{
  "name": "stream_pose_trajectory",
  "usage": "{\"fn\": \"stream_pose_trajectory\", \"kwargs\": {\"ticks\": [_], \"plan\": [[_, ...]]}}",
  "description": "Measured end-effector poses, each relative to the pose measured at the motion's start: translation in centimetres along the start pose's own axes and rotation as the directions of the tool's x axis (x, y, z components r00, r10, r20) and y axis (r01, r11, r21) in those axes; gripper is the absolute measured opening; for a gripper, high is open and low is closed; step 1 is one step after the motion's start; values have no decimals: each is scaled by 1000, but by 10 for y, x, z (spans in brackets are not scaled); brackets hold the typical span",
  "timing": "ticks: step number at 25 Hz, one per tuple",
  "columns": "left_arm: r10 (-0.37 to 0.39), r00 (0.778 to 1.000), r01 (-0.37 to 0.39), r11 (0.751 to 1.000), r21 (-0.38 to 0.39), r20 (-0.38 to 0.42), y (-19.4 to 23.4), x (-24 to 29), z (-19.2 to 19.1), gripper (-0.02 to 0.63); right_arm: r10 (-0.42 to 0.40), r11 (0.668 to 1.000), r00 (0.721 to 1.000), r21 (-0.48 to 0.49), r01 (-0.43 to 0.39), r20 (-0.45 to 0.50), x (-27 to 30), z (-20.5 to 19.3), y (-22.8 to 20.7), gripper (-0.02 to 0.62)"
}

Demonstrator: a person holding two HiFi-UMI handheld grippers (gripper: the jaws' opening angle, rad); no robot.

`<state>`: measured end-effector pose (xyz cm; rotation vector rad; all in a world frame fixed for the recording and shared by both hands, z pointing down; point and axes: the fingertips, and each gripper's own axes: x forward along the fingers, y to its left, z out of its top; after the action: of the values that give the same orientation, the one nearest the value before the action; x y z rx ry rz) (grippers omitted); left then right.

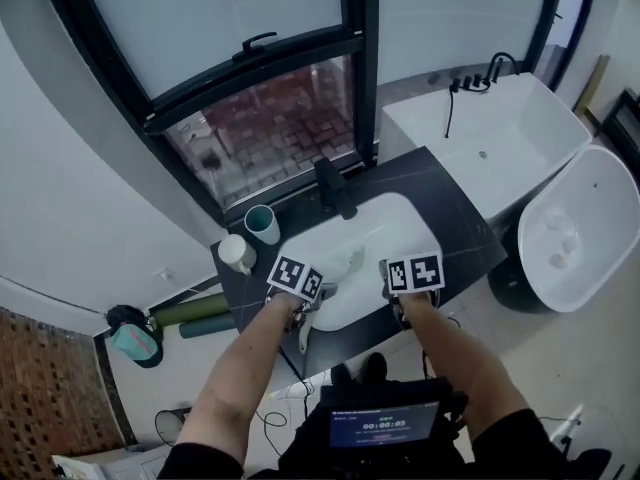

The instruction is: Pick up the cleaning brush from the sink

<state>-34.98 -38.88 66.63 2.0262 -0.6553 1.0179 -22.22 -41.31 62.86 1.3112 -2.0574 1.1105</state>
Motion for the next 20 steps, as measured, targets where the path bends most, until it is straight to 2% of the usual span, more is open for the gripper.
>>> {"fn": "stream_pose_trajectory", "kwargs": {"ticks": [3, 9, 13, 17, 20], "plan": [[-43, 997, 42, 999, -12, -66, 13, 40, 4, 230, 2, 999, 1000, 45, -2, 4, 16, -5, -22, -26], [-47, 982, 43, 999, -29, -185, 39, 95, 5, 230, 9, 995, 1000, 98, -8, -11, 43, -6, -57, -26], [-51, 975, 44, 998, -38, -214, 45, 109, 5, 229, 18, 996, 1000, 85, -16, -23, 53, -4, -60, -26], [-23, 969, 17, 999, -29, -244, 54, 122, 7, 227, 41, 998, 999, 55, -39, -35, 57, 2, -61, -26], [-49, 957, 34, 998, -55, -285, 57, 130, 1, 205, 40, 998, 998, 50, -38, -42, 58, 4, -66, -26]]}}
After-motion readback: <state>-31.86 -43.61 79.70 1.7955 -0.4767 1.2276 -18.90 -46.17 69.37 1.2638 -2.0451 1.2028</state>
